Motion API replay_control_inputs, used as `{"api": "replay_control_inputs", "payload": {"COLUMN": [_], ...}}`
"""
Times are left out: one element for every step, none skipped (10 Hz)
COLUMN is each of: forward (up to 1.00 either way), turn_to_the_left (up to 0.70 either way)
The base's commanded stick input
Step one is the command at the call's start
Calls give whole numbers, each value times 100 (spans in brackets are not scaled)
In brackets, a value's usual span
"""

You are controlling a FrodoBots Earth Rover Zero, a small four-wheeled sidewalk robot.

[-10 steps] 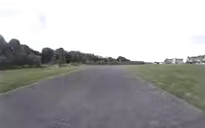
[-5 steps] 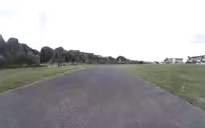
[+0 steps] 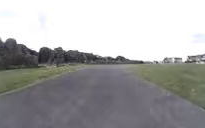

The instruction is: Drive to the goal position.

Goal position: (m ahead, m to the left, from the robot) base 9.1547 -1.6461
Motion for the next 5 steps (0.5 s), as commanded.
{"api": "replay_control_inputs", "payload": {"forward": [70, 70, 70, 70, 70], "turn_to_the_left": [0, 1, 2, 31, 35]}}
